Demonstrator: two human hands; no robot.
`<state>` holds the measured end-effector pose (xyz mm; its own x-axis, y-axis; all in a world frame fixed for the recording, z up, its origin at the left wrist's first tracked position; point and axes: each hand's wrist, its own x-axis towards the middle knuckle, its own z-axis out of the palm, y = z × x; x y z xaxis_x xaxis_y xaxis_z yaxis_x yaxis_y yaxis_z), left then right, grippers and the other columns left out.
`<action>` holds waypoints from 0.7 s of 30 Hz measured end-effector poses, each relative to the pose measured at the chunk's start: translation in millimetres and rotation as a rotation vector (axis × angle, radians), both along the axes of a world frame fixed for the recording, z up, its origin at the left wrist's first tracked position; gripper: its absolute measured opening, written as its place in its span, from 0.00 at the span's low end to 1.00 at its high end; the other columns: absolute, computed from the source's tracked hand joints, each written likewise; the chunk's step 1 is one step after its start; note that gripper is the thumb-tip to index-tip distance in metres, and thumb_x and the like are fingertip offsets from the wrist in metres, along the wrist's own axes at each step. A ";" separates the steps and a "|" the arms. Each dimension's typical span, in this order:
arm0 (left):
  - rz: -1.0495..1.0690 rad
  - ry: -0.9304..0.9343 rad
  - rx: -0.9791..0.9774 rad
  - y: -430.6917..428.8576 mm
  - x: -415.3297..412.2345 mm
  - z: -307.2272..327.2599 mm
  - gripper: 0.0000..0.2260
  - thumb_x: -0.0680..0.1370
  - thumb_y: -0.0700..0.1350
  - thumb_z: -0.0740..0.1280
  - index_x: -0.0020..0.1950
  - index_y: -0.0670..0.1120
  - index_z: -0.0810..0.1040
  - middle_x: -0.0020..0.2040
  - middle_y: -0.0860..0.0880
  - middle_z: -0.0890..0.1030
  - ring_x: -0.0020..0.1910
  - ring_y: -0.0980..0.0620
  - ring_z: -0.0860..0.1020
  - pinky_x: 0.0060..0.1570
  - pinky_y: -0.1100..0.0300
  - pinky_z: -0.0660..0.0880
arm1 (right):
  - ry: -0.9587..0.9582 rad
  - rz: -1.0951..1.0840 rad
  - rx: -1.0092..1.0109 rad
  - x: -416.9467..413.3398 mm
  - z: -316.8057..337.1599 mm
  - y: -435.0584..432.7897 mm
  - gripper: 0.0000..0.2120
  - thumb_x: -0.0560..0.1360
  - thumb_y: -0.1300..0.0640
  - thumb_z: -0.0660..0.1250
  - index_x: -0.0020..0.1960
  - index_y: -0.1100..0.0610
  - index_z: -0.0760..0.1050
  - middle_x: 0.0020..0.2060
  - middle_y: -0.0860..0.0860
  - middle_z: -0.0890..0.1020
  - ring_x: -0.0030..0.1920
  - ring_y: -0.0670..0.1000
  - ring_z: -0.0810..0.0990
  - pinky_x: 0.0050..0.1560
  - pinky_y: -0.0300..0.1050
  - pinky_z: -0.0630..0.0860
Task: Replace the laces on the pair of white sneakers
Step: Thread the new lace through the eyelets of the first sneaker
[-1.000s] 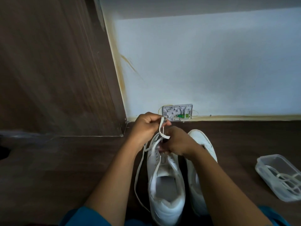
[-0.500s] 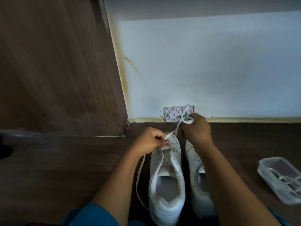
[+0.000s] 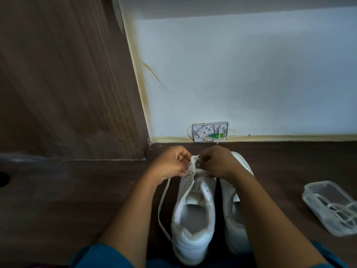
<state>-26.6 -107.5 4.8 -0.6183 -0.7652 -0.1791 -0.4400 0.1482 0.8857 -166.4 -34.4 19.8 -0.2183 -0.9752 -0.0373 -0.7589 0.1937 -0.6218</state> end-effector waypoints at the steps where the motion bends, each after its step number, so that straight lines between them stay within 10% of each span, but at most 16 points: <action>1: -0.005 -0.056 -0.015 -0.1 1.1 -1.8 0.11 0.73 0.27 0.63 0.45 0.43 0.76 0.38 0.48 0.76 0.35 0.54 0.76 0.36 0.63 0.77 | 0.040 -0.062 0.015 -5.0 2.1 -2.1 0.14 0.74 0.58 0.68 0.30 0.51 0.72 0.32 0.50 0.76 0.40 0.52 0.78 0.46 0.45 0.77; 7: -0.120 -0.172 -0.188 -1.7 0.6 -13.7 0.05 0.72 0.36 0.71 0.38 0.44 0.81 0.31 0.49 0.78 0.31 0.52 0.75 0.37 0.57 0.75 | 0.392 -0.045 0.495 -31.5 25.8 10.0 0.15 0.66 0.58 0.74 0.27 0.57 0.71 0.23 0.50 0.74 0.27 0.48 0.72 0.34 0.41 0.71; 15: -0.132 -0.242 -0.334 -0.1 -5.9 -18.9 0.09 0.74 0.39 0.69 0.36 0.49 0.76 0.30 0.56 0.75 0.30 0.58 0.72 0.34 0.64 0.68 | 0.303 0.043 0.144 -1.3 6.5 -3.6 0.10 0.76 0.57 0.63 0.51 0.55 0.83 0.51 0.52 0.83 0.54 0.54 0.80 0.52 0.42 0.74; 21: -0.142 -0.358 -0.348 -5.6 -1.5 -23.4 0.06 0.75 0.37 0.64 0.40 0.46 0.77 0.38 0.48 0.78 0.41 0.47 0.75 0.39 0.61 0.66 | 0.175 0.050 0.263 -6.4 11.9 3.6 0.07 0.73 0.58 0.64 0.40 0.60 0.79 0.26 0.50 0.75 0.26 0.50 0.72 0.25 0.36 0.69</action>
<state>-28.1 -113.1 -18.6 -0.6668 -0.7304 -0.1481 -0.6608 0.4875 0.5706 -172.8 -30.8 31.7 -0.1959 -0.9466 -0.2561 -0.8626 0.2905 -0.4141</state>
